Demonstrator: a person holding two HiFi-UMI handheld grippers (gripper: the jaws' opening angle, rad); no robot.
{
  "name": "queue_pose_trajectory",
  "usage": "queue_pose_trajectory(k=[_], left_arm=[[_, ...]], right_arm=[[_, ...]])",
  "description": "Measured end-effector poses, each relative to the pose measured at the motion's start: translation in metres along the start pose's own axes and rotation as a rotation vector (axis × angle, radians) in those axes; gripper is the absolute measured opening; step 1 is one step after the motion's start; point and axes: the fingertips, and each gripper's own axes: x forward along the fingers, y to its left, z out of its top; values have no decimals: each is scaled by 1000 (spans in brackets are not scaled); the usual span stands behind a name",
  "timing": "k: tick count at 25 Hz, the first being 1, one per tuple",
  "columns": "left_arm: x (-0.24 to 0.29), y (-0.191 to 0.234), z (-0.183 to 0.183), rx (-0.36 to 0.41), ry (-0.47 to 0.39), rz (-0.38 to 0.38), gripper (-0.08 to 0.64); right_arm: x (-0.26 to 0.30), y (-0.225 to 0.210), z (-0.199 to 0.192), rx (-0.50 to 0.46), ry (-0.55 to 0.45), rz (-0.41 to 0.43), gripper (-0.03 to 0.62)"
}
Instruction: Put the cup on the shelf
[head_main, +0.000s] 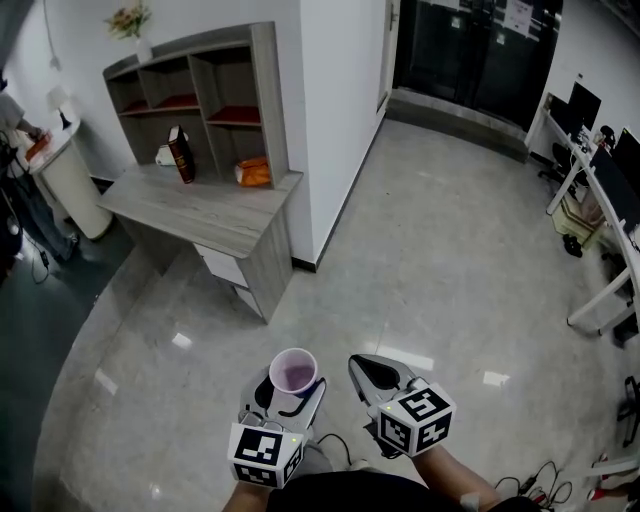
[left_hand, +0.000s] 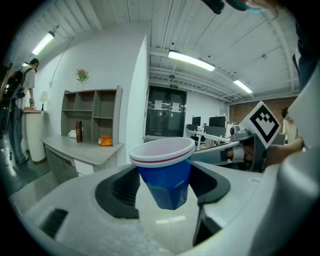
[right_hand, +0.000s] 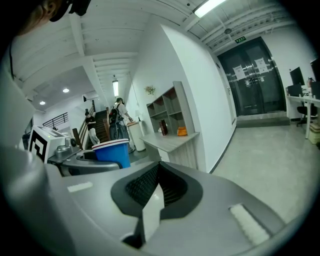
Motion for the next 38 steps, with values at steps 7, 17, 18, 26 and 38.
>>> queue_pose_trajectory(k=[7,17,18,26,38], left_arm=[[16,46,9,24,27,-27,296],[22,120,21,24,34,-55,295],[21,127,22,24,35,-55,295],[25,170,22,16,52,-51,295],[54,215,36,-20,-1,-17,295]], right_arm=[[53,2,17,24,-4,-5,-2],[131,21,32,39,13,-17,-2],[138,23,34,39,14,-18,-2],[175,39,43,14,34,-11,-2],[218,28,63,-44,56,8,-2]])
